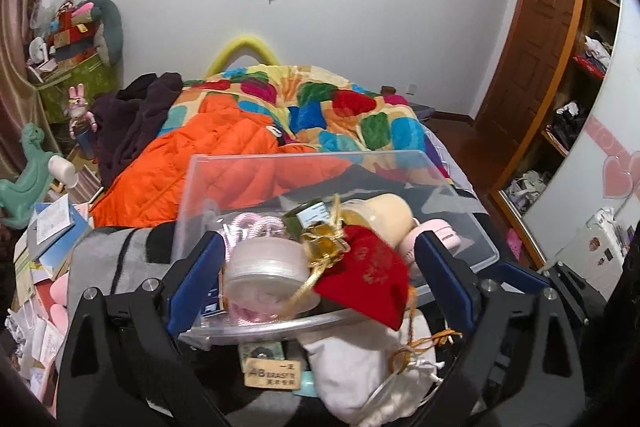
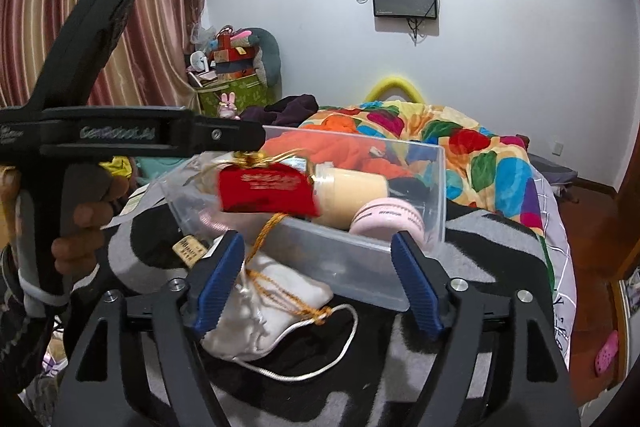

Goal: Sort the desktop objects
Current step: 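Open left tool and withdraw while right grasps the white cloth drawstring bag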

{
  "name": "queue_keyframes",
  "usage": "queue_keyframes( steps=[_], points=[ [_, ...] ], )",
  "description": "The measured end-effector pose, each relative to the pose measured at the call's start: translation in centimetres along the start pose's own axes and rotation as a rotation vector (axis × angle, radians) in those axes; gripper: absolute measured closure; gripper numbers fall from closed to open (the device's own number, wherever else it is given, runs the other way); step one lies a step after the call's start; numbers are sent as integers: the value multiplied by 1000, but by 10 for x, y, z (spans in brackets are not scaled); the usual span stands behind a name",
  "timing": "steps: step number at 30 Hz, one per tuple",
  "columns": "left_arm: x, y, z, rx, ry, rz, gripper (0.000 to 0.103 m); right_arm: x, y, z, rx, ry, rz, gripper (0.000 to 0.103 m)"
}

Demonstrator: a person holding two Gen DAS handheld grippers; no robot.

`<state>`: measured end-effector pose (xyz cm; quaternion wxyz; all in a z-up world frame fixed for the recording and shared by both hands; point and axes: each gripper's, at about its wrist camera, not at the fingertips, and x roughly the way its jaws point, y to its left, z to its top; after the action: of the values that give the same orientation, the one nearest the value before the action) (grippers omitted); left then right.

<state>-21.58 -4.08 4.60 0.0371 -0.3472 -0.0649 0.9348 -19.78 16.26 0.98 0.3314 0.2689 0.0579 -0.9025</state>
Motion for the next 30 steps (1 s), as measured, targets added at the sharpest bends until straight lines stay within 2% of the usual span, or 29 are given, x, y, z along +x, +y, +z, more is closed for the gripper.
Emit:
queue_keyframes(
  steps=[2, 6, 11, 18, 20, 22, 24, 30],
  points=[
    [-2, 4, -2, -8, 1, -3, 7, 0, 3, -3, -5, 2, 3, 22],
    [-11, 9, -12, -1, 1, 6, 7, 4, 12, -7, -29, 22, 6, 21],
    [-21, 17, -28, 20, 36, 7, 7, 12, 20, -14, -21, 51, 29, 21],
    [-32, 29, -55, 51, 64, 55, 7, 23, 33, -20, -19, 73, 26, 20],
    [-33, 33, -64, 64, 77, 61, 7, 24, 36, -20, -8, 67, 6, 16],
    [-32, 37, -74, 75, 87, 74, 7, 24, 36, -22, 13, 66, 2, 7],
    [-30, 41, -80, 82, 101, 83, 7, 26, 37, -23, 39, 67, -2, 2],
    [-30, 58, -96, 52, 127, 91, 7, 44, 47, -25, 38, 126, -37, 1]
  ],
)
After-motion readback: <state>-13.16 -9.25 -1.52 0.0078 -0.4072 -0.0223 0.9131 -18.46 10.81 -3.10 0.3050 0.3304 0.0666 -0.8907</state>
